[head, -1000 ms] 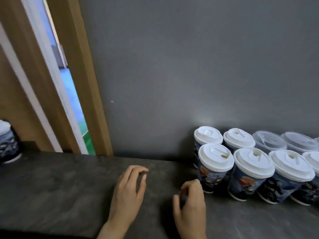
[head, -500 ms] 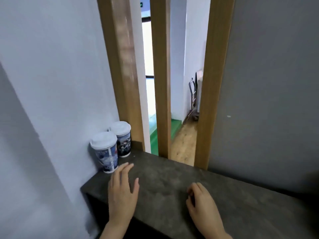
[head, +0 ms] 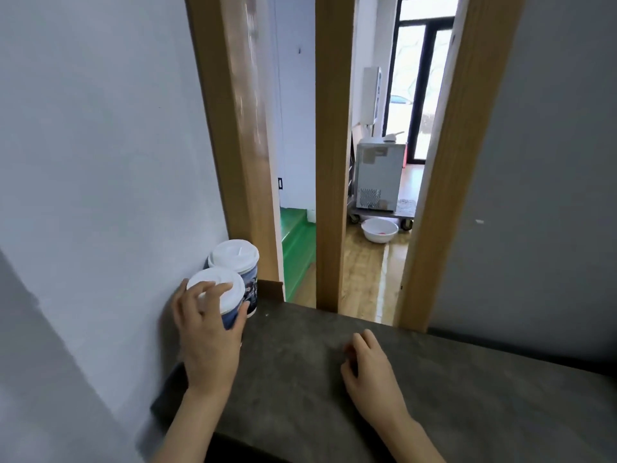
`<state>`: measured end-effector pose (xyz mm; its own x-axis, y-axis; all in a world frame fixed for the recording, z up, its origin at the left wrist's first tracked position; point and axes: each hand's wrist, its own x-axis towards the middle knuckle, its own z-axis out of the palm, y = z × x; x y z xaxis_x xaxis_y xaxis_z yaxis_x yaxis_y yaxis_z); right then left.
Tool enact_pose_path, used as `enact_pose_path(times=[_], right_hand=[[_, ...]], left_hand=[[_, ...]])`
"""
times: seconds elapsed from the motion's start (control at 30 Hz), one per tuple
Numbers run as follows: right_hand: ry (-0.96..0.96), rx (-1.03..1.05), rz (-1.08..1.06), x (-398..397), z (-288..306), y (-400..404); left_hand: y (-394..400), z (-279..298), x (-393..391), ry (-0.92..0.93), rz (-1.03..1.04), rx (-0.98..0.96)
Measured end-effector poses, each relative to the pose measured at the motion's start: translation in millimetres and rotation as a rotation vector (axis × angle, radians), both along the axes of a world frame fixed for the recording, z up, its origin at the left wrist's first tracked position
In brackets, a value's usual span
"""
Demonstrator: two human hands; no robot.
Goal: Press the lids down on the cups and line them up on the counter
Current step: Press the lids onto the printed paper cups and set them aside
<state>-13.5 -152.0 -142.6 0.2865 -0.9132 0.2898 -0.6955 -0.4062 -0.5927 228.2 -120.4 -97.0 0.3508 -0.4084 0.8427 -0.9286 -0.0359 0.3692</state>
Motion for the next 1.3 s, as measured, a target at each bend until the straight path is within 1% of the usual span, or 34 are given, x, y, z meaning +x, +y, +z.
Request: enact_pose_path(times=[0.07,0.1,0.17,0.2,0.27,0.33,0.4,0.43,0.5,0.6,0.63,0.77,0.9,1.07,1.13,1.2,1.3], right_hand=[[-0.065,0.009,0.022,-3.5,-0.3,0.9],[-0.117,0.017,0.048,-4.5,1.2,1.8],[-0.282,0.053,0.077,-8.1,3.8,5.0],[-0.39,0.107,0.088,-11.7,4.9,7.0],[-0.571,0.289,0.173,-21.1,8.3,9.7],[-0.618,0.434,0.264,-36.9,11.1,9.8],[-0.586,0.417,0.262,-56.3,11.6,10.2],[-0.596,0.37,0.213,-64.6,9.8,10.3],[-0.685,0.273,0.074,-79.2,2.7,9.5],[-0.827,0.195,-0.032,-88.7,-6.4,4.7],[-0.838,0.189,-0.041,-89.1,-8.1,3.6],[-0.816,0.183,-0.045,-85.3,-10.4,2.8],[-0.8,0.193,-0.023,-83.6,-10.2,4.6],[-0.783,0.089,-0.065,-82.5,-5.8,10.1],[-0.789,0.059,-0.085,-83.1,-4.0,11.3],[-0.797,0.063,-0.086,-84.0,-3.2,12.1],[-0.829,0.116,-0.077,-84.2,-2.1,13.1]], left_hand=[[-0.8,-2.5,-5.5,0.061,-0.115,-0.079],[0.0,-3.3,-10.7,0.117,-0.209,-0.124],[1.6,-8.2,-28.3,0.265,-0.413,-0.195],[1.4,-12.1,-41.1,0.354,-0.5,-0.213],[-1.6,-19.0,-69.6,0.519,-0.622,-0.219],[-7.7,-24.6,-99.6,0.601,-0.689,-0.219],[-15.4,-30.8,-128.6,0.633,-0.729,-0.187],[-18.3,-32.9,-140.6,0.642,-0.75,-0.147],[-21.8,-37.0,-160.1,0.608,-0.834,-0.025],[-27.3,-42.4,-166.8,0.392,-0.889,0.074],[-28.1,-42.8,-165.7,0.366,-0.892,0.096],[-25.8,-45.1,-162.2,0.386,-0.905,0.16],[-25.9,-44.0,-161.4,0.38,-0.882,0.161],[-28.0,-44.6,-160.7,0.364,-0.868,0.145],[-27.6,-44.1,-160.2,0.362,-0.886,0.173],[-27.4,-44.3,-160.5,0.34,-0.896,0.21],[-28.1,-46.4,-160.9,0.278,-0.908,0.211]])
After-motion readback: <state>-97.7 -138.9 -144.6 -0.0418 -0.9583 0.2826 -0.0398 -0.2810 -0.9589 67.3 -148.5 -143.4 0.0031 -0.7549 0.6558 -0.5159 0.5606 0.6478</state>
